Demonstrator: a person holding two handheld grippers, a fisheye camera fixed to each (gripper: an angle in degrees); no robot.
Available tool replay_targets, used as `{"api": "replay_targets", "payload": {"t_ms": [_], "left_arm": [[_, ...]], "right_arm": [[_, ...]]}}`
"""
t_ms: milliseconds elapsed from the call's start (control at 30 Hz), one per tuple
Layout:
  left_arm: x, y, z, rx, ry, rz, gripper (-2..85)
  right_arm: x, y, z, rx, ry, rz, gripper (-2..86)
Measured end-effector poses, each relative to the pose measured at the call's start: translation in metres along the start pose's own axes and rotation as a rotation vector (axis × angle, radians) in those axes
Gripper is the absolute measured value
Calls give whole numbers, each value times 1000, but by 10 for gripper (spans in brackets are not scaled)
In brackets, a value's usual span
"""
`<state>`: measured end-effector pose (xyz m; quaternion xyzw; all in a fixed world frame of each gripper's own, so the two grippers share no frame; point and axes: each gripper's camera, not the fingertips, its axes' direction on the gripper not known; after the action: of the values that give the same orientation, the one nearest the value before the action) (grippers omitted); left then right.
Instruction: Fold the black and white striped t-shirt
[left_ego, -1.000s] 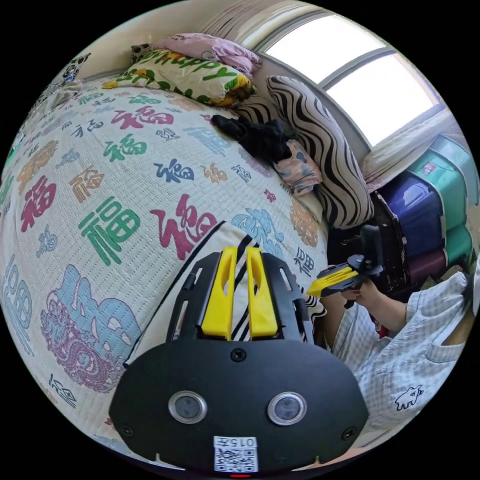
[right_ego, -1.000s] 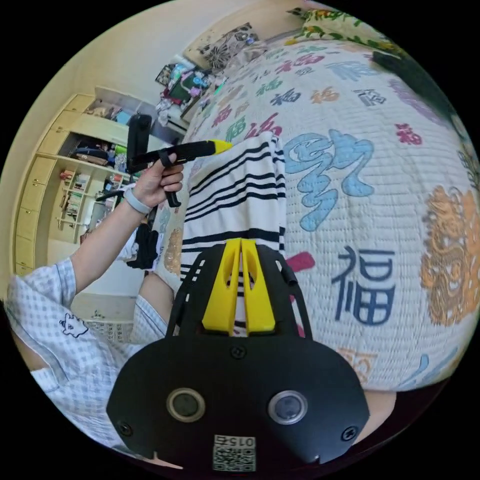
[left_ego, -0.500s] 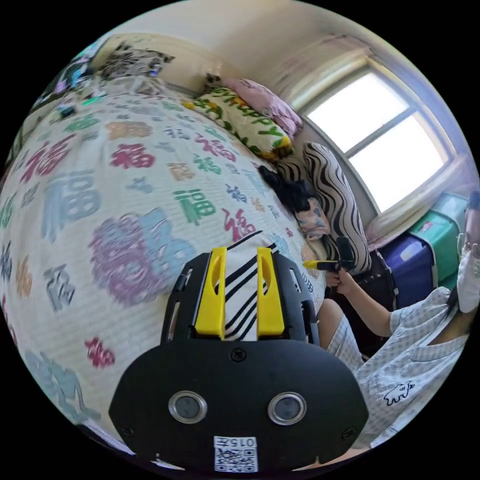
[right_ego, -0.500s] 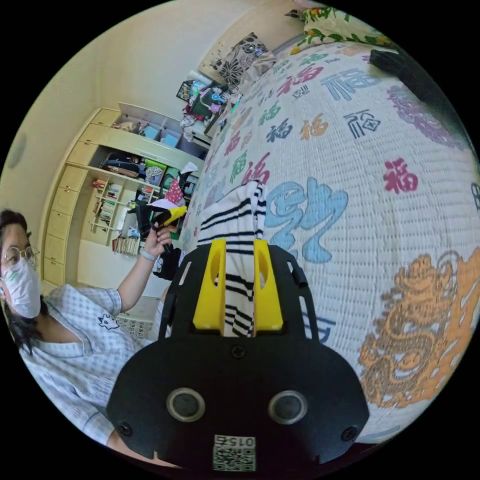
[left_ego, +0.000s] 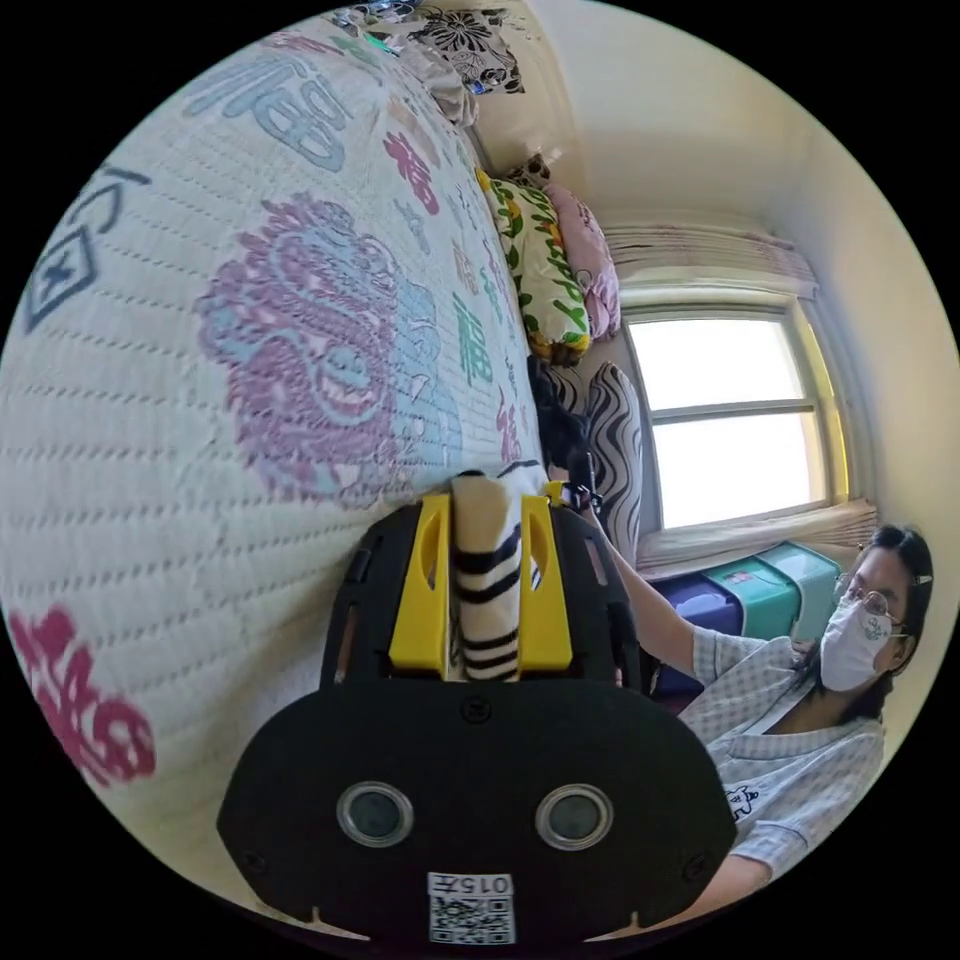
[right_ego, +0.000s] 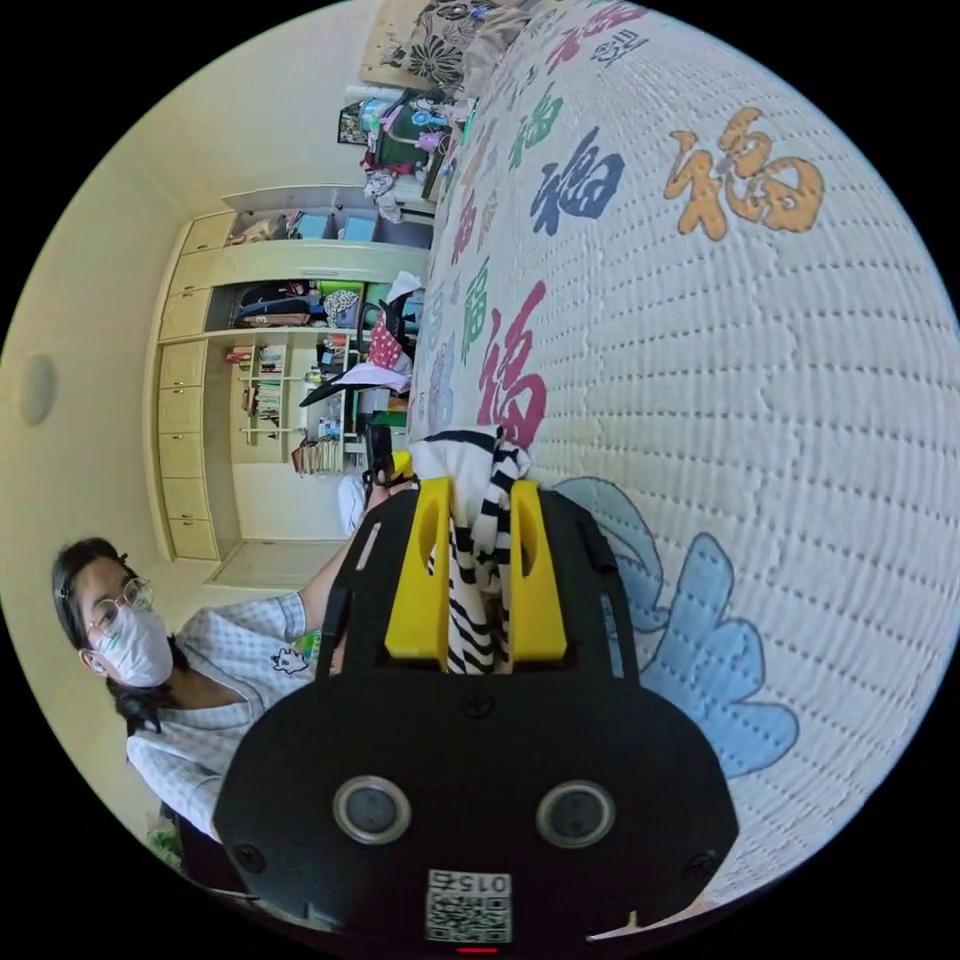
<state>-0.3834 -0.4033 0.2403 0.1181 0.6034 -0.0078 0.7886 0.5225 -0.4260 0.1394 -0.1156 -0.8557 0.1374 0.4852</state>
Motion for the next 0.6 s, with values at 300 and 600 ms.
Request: {"api": "replay_targets", "payload": {"t_ms": [300,600], "left_arm": [[64,24,-6,-96,-71,231,10],[185,131,-8,-142,-135,771,9]], "right_arm": [[-54,-1,6,-22,95,-224,42],[-152,79,19,-97,313,-718,36]]}}
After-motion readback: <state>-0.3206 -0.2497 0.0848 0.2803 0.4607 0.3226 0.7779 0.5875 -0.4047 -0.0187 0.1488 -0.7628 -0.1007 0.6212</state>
